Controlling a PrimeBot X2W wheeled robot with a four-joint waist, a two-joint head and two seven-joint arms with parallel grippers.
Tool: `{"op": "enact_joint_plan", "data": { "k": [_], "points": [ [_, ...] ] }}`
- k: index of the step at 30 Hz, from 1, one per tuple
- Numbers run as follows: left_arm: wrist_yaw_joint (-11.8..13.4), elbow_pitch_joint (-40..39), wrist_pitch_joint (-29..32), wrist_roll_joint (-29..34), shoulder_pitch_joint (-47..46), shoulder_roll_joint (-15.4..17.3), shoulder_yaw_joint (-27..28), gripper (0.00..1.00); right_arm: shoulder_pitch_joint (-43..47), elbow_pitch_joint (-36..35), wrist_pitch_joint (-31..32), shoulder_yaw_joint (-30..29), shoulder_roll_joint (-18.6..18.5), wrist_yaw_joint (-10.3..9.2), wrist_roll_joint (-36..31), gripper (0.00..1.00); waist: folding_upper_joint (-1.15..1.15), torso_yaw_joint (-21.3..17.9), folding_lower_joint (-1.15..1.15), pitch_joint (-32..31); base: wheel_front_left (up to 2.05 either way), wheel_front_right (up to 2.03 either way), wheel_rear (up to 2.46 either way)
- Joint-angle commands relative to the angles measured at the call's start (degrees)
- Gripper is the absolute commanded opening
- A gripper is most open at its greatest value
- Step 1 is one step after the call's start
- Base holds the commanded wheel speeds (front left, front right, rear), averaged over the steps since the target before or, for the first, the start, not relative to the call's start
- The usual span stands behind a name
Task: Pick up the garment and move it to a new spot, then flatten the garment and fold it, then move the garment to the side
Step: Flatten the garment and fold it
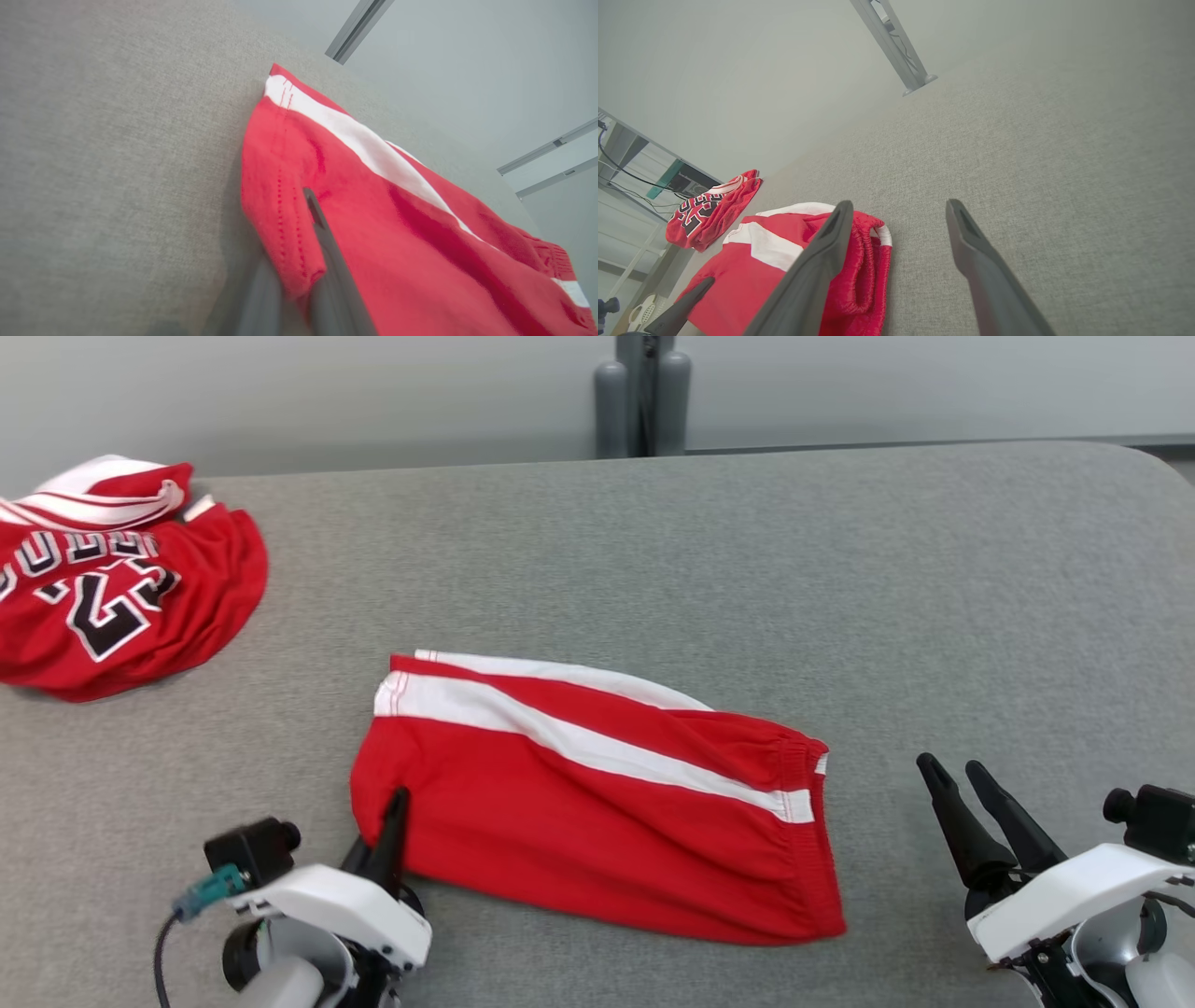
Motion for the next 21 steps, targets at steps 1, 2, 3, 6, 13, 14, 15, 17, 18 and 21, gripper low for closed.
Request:
{"op": "enact_joint_plan", "data": {
  "k": [1, 2, 3, 6, 13, 14, 15, 17, 18, 21],
  "points": [
    [0.61, -0.96, -0.38, 0.9, 1.27, 0.01, 0.34, 0.0, -0.35, -0.13, 0.78, -0.46, -0.05, 0.01, -0.75, 1.0, 0.0, 1.32, 0.0, -0.67, 0.0, 0.0, 0.0],
    [1.02, -1.99, -0.39, 1.47, 2.17, -0.18, 0.56, 0.0, -0.51, -0.32, 1.57, -0.71, 0.05, 0.01, -1.22, 1.0, 0.0, 1.75, 0.0, -0.8, 0.0, 0.0, 0.0],
    [1.37, -2.96, -0.43, 1.99, 3.1, -0.41, 0.75, 0.0, -0.65, -0.49, 2.5, -0.86, 0.21, 0.01, -1.66, 1.0, 0.0, 2.18, 0.0, -0.92, 0.0, 0.0, 0.0],
    [2.54, -5.58, -0.46, 3.22, 5.61, -1.37, 2.01, 0.0, -1.08, -0.87, 4.96, -1.31, 0.62, 0.01, -3.2, 1.0, 0.0, 3.2, 0.0, -1.24, 0.0, 0.0, 0.0],
    [3.65, -7.48, -0.48, 7.21, 9.03, -2.84, 4.64, 0.42, -2.52, -0.69, 11.14, -0.87, 1.64, 0.01, -6.19, 1.0, 0.0, 4.6, 0.0, -1.89, 0.0, 0.0, 0.0],
    [3.76, -7.62, -0.45, 7.76, 9.06, -2.81, 5.04, 0.48, -2.7, -0.67, 11.84, -0.56, 1.76, 0.01, -6.56, 1.0, 0.0, 4.72, 0.0, -2.0, 0.0, 0.0, 0.0],
    [3.81, -7.83, -0.44, 8.35, 9.1, -2.83, 5.52, 1.0, -2.96, -0.73, 12.48, -0.08, 1.91, 0.01, -6.83, 1.0, 0.0, 4.85, 0.0, -2.14, 0.0, 0.0, 0.0],
    [4.05, -8.19, -0.44, 9.71, 9.46, -2.77, 6.35, 1.0, -3.29, -0.76, 13.74, 0.87, 2.08, 0.01, -7.32, 1.0, 0.0, 5.13, 0.0, -2.44, 0.0, 0.0, 0.0],
    [4.26, -8.47, -0.44, 10.54, 9.61, -2.62, 6.75, 1.0, -3.39, -0.69, 14.33, 1.35, 2.13, 0.01, -7.58, 1.0, 0.0, 5.28, 0.0, -2.6, 0.0, 0.0, 0.0],
    [4.88, -9.77, -0.44, 13.08, 10.35, -2.22, 8.18, 1.0, -3.52, 0.09, 15.55, 2.36, 2.09, 0.01, -8.33, 1.0, 0.0, 5.95, 0.0, -3.09, 0.0, 0.0, 0.0]
  ]
}}
